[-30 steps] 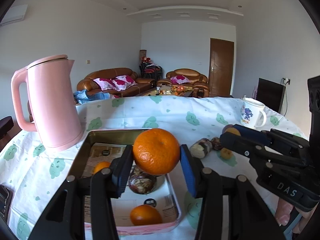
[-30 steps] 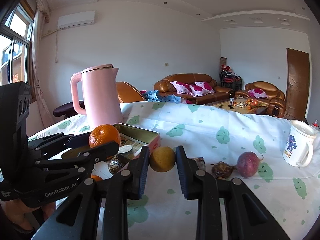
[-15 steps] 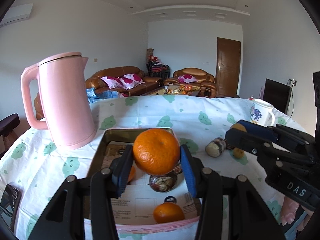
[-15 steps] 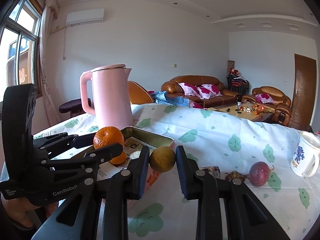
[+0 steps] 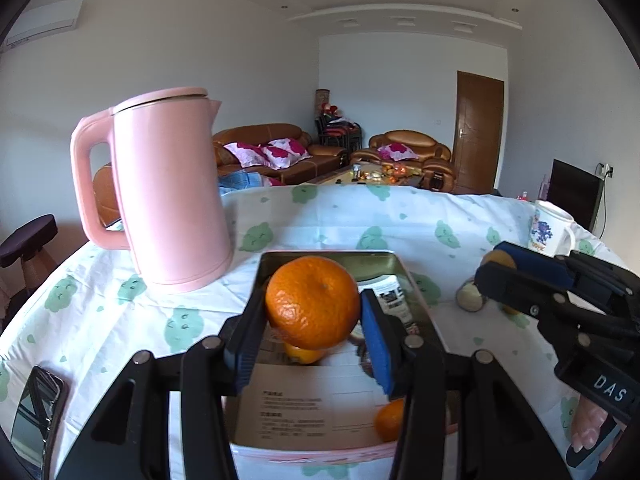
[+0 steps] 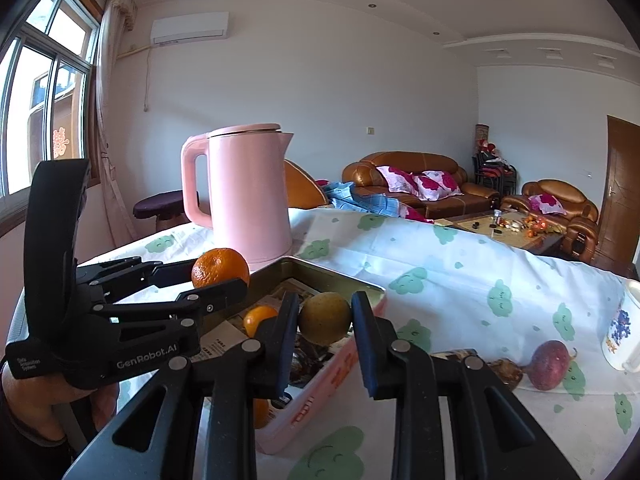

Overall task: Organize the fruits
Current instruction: 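Lower the orange into the tin with the left tool while the right tool releases the yellow fruit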

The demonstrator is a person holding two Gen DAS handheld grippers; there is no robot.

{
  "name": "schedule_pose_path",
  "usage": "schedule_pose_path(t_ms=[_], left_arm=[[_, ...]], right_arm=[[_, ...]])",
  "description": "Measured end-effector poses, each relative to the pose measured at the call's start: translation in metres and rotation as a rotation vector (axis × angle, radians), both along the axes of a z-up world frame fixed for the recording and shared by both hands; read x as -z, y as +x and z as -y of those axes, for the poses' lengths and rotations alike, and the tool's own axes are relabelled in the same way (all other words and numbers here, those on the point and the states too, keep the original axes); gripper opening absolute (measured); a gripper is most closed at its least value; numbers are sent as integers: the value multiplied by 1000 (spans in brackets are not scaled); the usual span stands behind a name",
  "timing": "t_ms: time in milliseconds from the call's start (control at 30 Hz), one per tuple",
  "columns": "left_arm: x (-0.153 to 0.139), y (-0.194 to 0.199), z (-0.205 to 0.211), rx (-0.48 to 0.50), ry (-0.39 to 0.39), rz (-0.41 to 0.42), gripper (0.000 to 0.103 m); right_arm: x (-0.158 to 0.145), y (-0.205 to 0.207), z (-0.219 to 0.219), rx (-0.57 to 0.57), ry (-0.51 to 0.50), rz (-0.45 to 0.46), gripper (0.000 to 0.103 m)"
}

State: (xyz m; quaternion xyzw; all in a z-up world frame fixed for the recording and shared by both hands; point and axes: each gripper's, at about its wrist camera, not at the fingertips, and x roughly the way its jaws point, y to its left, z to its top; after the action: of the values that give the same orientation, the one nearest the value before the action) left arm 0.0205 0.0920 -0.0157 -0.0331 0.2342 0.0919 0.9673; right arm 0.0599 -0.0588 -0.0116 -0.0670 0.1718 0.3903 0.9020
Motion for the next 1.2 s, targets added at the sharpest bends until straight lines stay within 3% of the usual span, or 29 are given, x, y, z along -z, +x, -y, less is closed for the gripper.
schedule_pose_path(t_ms=[1200], left_arm=[[21,6,-19,-9,18,-114,48]], right_arm=[[23,3,-44,-89,-57,-71,29]])
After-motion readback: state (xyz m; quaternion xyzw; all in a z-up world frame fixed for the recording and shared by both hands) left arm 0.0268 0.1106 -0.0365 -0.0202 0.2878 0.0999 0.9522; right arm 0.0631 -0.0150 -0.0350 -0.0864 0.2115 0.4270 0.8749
